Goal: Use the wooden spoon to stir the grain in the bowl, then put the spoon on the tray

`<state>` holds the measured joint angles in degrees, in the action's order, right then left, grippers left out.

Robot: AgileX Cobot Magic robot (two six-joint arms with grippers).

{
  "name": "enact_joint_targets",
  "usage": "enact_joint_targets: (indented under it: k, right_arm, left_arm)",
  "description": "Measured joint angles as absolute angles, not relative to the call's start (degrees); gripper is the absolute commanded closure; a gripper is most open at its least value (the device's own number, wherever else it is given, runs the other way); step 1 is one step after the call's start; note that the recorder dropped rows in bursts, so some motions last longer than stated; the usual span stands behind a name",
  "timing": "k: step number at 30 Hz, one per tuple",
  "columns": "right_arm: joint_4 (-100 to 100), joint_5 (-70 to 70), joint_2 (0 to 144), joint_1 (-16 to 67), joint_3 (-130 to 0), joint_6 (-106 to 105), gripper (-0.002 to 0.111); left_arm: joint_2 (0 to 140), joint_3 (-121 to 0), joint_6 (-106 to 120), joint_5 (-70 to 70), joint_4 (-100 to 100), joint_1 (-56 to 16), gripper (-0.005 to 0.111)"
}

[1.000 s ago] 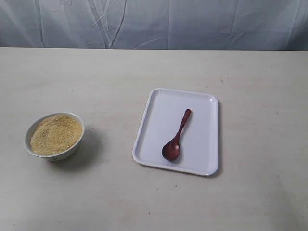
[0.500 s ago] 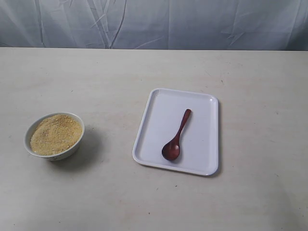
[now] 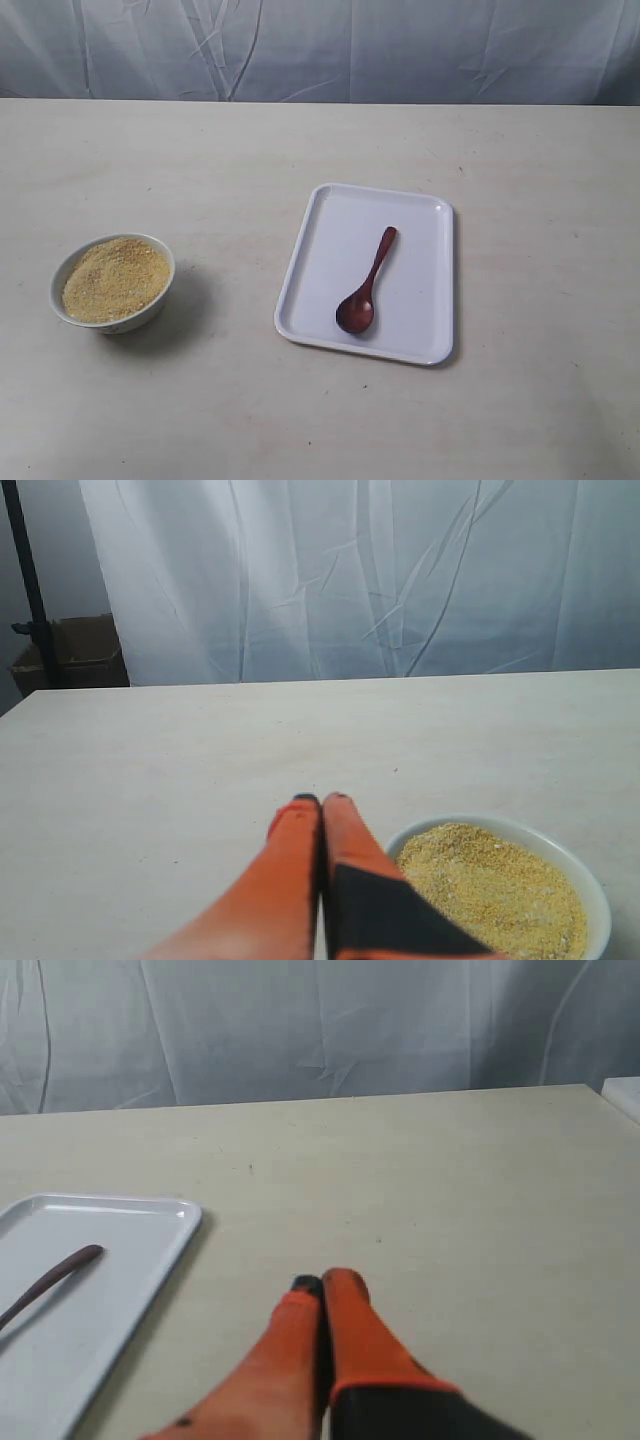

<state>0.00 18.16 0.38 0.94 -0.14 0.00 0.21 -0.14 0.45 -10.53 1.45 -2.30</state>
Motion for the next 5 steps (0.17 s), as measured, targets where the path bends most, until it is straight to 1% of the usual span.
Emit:
enact_joint_targets:
  k: [5]
  right_arm:
    - [0.0, 18.2, 0.4, 0.9, -0.1, 0.0, 0.108]
  left_arm:
    - [0.2, -0.1, 0.5, -10.5, 1.5, -2.3, 0.107]
